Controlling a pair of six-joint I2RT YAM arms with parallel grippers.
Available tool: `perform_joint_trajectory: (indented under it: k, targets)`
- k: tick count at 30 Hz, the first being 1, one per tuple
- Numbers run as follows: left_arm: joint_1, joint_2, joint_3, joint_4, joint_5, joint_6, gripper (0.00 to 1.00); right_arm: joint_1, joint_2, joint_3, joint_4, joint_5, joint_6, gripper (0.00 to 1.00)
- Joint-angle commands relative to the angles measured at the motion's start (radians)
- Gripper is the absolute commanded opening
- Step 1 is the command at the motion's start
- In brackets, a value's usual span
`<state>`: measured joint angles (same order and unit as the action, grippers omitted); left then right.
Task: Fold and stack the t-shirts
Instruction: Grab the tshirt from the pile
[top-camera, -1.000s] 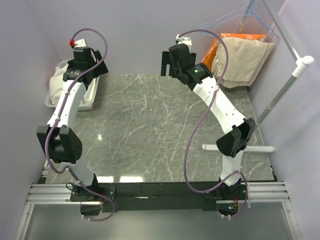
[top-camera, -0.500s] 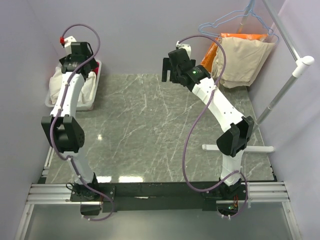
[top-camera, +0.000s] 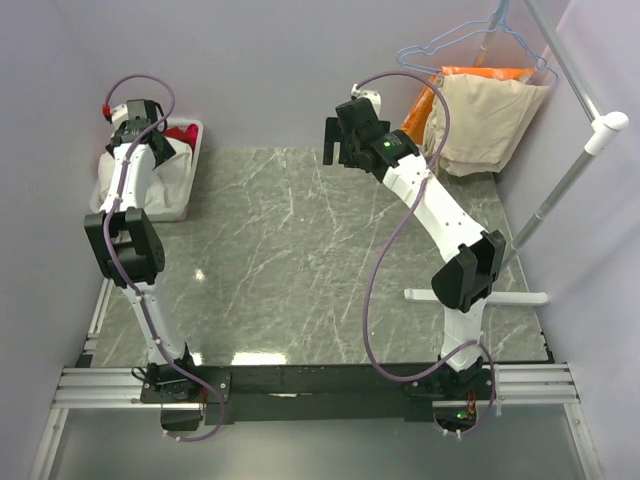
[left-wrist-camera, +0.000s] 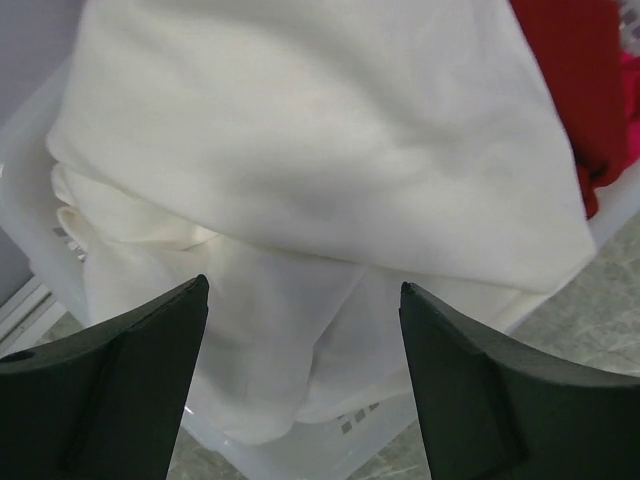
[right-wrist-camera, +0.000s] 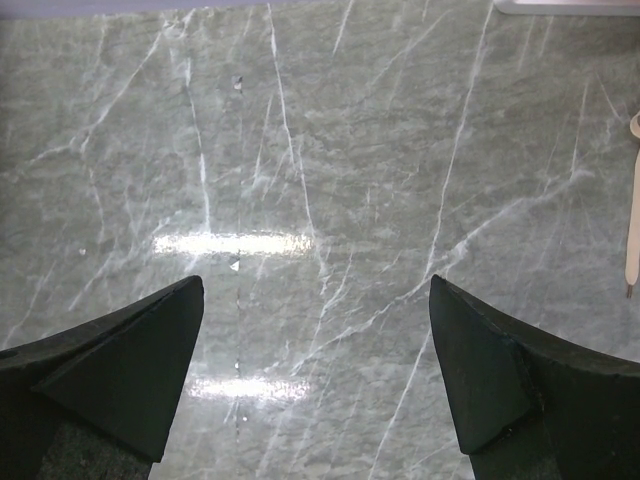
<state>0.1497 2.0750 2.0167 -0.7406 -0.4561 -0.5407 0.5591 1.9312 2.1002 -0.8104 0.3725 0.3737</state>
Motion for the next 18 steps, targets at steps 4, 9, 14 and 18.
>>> perform_joint_trajectory:
  k: [4, 9, 14, 18]
  targets:
    - [0.036, 0.069, 0.063, -0.028, 0.079, -0.039, 0.82, -0.022, 0.051, 0.067, -0.032, 0.009, 0.007, 1.00]
    - [0.047, 0.096, 0.082, -0.051, 0.102, -0.045, 0.56, -0.034, 0.061, 0.077, -0.032, 0.008, 0.007, 1.00]
    - [0.047, 0.073, 0.076, -0.048, 0.128, -0.054, 0.15, -0.042, 0.066, 0.078, -0.027, 0.000, 0.008, 1.00]
    - [0.044, 0.021, 0.068, -0.052, 0.157, -0.061, 0.01, -0.041, 0.061, 0.066, -0.019, -0.003, 0.011, 1.00]
